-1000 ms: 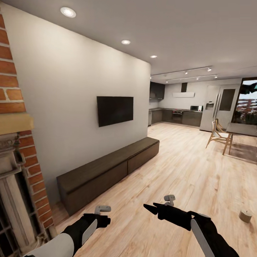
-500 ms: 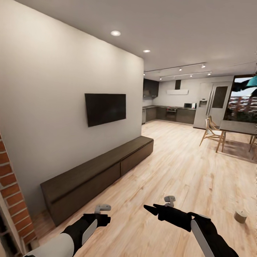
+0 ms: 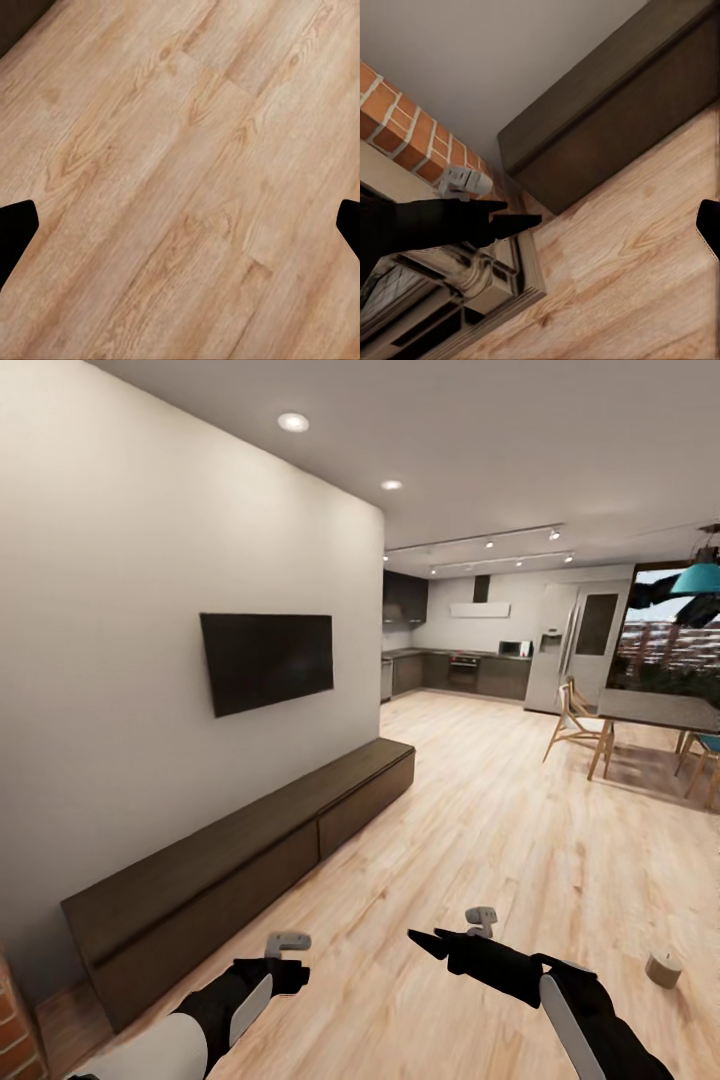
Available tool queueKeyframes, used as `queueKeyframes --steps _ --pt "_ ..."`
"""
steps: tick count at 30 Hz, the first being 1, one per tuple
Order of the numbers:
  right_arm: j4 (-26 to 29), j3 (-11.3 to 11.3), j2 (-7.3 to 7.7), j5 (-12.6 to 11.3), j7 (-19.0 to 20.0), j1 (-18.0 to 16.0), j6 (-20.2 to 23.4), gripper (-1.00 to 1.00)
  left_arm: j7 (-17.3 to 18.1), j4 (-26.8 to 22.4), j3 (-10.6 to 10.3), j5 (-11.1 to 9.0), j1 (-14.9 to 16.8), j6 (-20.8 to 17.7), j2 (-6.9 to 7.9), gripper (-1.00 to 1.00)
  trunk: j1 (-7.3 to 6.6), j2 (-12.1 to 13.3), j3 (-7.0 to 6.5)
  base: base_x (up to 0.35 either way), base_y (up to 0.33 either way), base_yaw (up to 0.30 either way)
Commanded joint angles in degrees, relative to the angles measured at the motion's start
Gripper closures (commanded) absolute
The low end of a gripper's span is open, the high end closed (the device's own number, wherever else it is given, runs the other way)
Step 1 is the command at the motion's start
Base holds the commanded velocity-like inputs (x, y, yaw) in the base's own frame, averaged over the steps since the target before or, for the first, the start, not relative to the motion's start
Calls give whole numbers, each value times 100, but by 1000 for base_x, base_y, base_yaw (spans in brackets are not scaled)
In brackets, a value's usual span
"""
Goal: Place each of the two pumpkins and all three candles from the living room inside a cabinet in the living room (use any cabinet), then make sure every cabinet is closed, and position the cauldron so it is next to a table in the living room.
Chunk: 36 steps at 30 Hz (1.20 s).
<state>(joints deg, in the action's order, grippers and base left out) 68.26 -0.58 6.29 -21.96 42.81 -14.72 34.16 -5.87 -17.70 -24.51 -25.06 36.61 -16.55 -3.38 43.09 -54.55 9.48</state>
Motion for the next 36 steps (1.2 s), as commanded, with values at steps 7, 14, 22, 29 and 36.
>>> queueKeyframes --steps 7,14,22,29,36 --pt "-5 -4 4 -45 -3 -5 38 -100 -46 -12 -45 -60 -1 -24 4 -100 4 -5 72 328 -1 -88" --pt "-6 -3 4 -45 -1 -5 38 -100 -46 -11 -45 -60 -5 14 4 -100 4 -5 135 329 0 -76" --pt "-6 -3 4 -45 -1 -5 38 -100 -46 -8 -45 -60 -5 24 4 -100 4 -5 208 329 0 -45" --pt "-6 -9 4 -45 -5 -5 38 -100 -46 -8 -45 -60 -5 27 4 -100 4 -5 273 323 -32 -91" --pt "-6 -16 4 -45 -9 -5 38 -100 -46 -7 -45 -60 -5 29 -2 -100 4 -5 337 239 -180 -118"
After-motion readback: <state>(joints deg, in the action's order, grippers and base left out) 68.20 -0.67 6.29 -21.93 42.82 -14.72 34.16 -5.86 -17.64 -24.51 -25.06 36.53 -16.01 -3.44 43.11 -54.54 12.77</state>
